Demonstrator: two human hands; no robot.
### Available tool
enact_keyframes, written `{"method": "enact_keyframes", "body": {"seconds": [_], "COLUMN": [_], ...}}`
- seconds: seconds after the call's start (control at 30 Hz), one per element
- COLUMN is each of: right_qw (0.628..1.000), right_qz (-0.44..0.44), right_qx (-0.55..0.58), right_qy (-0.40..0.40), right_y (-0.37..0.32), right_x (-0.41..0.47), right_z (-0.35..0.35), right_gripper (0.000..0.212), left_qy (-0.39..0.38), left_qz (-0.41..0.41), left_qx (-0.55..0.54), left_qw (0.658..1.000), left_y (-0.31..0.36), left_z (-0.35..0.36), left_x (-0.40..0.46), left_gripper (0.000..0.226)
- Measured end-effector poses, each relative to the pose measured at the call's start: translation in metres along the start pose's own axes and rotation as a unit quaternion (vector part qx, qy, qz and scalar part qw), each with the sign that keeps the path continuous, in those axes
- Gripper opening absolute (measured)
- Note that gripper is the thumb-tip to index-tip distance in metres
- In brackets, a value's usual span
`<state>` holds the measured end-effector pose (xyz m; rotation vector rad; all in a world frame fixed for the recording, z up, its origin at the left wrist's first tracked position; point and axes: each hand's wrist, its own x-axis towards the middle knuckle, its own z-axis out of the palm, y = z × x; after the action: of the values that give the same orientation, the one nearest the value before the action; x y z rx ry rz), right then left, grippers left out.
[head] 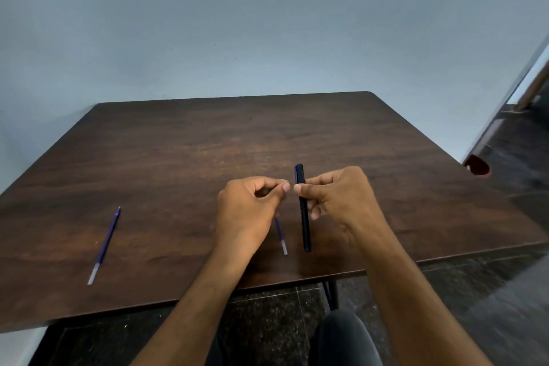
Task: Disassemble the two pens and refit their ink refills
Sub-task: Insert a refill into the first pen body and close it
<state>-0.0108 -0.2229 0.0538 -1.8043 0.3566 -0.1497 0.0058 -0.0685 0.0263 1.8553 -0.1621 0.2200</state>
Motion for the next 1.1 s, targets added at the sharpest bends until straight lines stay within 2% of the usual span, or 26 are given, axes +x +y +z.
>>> {"method": "enact_keyframes", "body": {"seconds": [0.27, 0.37, 0.5, 0.57, 0.73, 1.1], "right_qw": [0.986, 0.978, 0.970, 0.969, 0.970, 0.972], "right_qz": [-0.026, -0.013, -0.002, 0.016, -0.010, 0.000], "right_qx": [-0.139, -0.180, -0.220, -0.211, -0.206, -0.199], "right_qy": [0.085, 0.100, 0.101, 0.129, 0.126, 0.124], "right_y": [0.021, 0.026, 0.031, 0.042, 0.039, 0.040], "right_x": [0.009, 0.016, 0.016, 0.016, 0.017, 0.017], "right_z": [-0.037, -0.042, -0.038, -0.054, -0.045, -0.047], "right_gripper": [0.020, 0.016, 0.014, 0.012, 0.016, 0.025], "left_qy": [-0.114, -0.119, -0.116, -0.148, -0.140, -0.142], "left_qz": [0.023, 0.046, 0.017, 0.014, -0.009, -0.015], "left_qx": [0.092, 0.138, 0.157, 0.170, 0.172, 0.155], "left_qw": [0.989, 0.982, 0.981, 0.974, 0.975, 0.977], "left_y": [0.015, 0.018, 0.016, 0.022, 0.024, 0.013], "left_z": [0.056, 0.069, 0.075, 0.099, 0.098, 0.106], "left_x": [0.022, 0.025, 0.029, 0.029, 0.040, 0.043], "left_gripper": [0.007, 0.010, 0.009, 0.008, 0.006, 0.003]}}
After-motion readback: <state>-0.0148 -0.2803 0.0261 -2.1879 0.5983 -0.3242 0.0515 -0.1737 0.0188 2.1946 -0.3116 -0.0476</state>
